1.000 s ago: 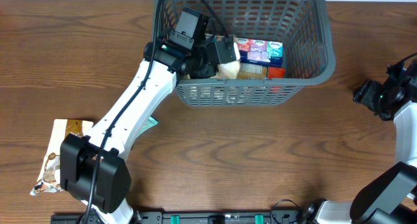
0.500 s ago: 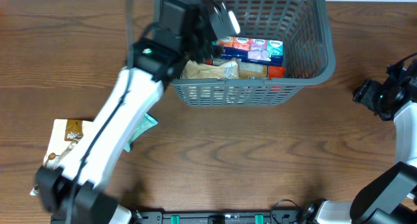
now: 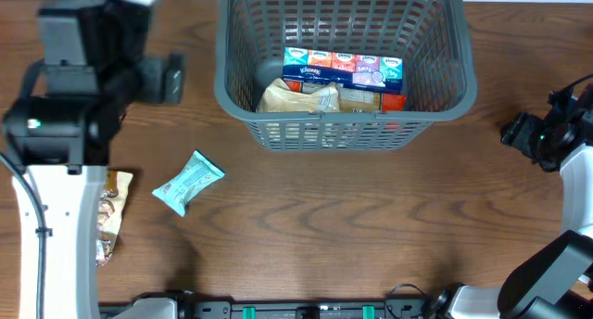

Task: Pack container
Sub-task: 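Move the left gripper down to the mint-green wipes packet, then grasp the mint-green wipes packet with the left gripper and lift, then carry the wipes packet into the basket and release it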

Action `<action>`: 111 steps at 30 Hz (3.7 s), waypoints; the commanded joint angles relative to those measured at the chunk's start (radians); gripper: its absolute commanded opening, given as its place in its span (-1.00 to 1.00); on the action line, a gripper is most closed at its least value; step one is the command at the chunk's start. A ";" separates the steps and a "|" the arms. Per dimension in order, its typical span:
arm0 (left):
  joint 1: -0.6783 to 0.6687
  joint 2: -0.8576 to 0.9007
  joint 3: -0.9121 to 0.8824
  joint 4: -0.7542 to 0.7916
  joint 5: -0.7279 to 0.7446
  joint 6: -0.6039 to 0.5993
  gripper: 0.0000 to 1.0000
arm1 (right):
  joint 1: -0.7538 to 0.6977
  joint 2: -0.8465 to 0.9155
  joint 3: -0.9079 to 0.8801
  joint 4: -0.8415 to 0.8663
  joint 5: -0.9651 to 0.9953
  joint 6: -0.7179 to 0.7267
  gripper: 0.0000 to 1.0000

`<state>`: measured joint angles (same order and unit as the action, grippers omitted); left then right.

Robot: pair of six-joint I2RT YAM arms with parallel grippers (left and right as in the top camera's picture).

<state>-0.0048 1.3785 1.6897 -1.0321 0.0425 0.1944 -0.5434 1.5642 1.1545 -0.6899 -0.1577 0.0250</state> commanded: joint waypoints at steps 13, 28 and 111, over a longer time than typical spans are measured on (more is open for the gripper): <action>0.027 0.000 -0.510 -0.047 0.056 -0.100 0.98 | -0.005 0.009 -0.004 0.002 -0.008 -0.015 0.36; 0.021 0.107 -0.578 0.040 0.066 0.569 0.97 | -0.005 0.009 -0.004 0.019 -0.016 -0.015 0.36; 0.020 -0.096 -0.365 0.418 0.013 -0.196 -0.88 | -0.005 0.009 -0.004 0.017 -0.027 -0.034 0.35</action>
<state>0.0166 1.2995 1.2419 -0.6220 0.0708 0.0383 -0.5434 1.5642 1.1545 -0.6739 -0.1764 0.0067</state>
